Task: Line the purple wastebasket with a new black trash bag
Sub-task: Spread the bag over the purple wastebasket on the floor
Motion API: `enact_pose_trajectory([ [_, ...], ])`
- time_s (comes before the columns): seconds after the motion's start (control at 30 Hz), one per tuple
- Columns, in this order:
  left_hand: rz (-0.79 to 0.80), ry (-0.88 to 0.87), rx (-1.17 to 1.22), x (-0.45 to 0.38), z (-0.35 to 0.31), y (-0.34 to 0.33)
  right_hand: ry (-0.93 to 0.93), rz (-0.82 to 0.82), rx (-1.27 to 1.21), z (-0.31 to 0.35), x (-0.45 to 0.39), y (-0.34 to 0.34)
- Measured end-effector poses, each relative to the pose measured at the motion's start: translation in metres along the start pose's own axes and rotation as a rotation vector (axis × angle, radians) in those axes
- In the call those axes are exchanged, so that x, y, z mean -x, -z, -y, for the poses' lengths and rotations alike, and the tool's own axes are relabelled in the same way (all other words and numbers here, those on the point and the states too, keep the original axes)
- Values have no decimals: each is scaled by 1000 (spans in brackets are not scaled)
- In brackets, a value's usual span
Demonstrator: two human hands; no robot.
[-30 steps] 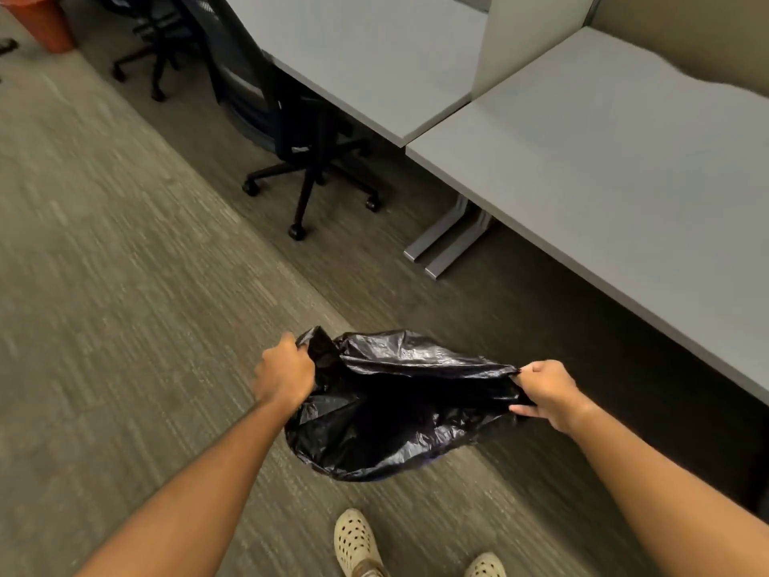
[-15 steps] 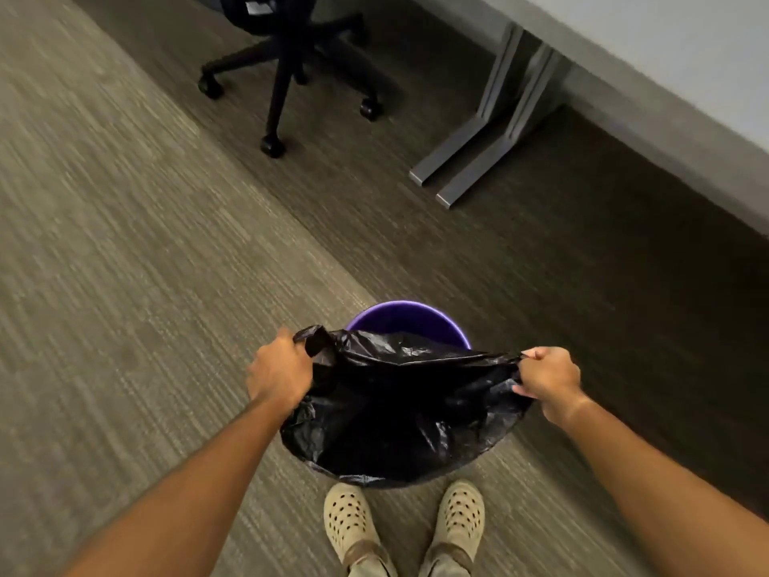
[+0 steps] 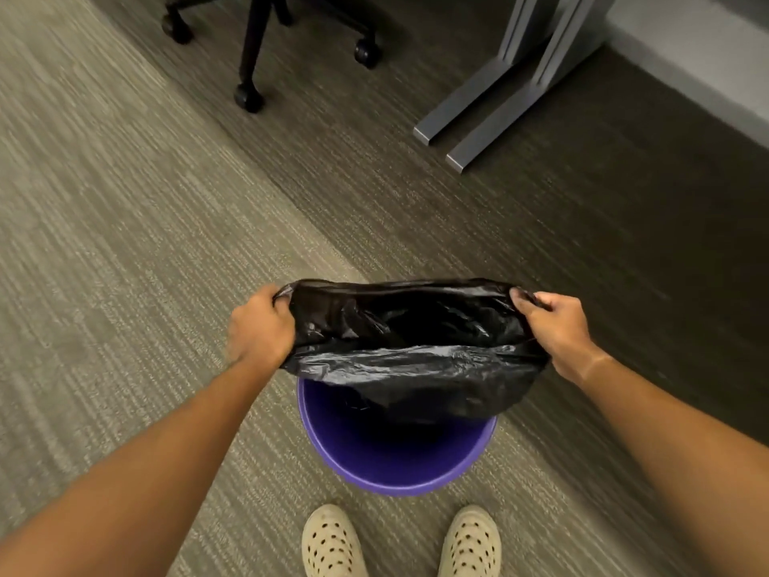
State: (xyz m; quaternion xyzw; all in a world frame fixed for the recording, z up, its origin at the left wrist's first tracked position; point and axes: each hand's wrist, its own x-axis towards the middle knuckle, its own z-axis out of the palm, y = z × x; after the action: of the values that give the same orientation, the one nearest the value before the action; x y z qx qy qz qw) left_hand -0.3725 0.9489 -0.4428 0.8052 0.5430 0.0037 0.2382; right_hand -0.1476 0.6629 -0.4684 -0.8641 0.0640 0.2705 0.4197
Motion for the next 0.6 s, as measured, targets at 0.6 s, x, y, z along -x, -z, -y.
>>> enact_pose_trajectory([
  [0.6,240,190,-50,-25,38,-65,-183,94,491,-34,-33,-41],
])
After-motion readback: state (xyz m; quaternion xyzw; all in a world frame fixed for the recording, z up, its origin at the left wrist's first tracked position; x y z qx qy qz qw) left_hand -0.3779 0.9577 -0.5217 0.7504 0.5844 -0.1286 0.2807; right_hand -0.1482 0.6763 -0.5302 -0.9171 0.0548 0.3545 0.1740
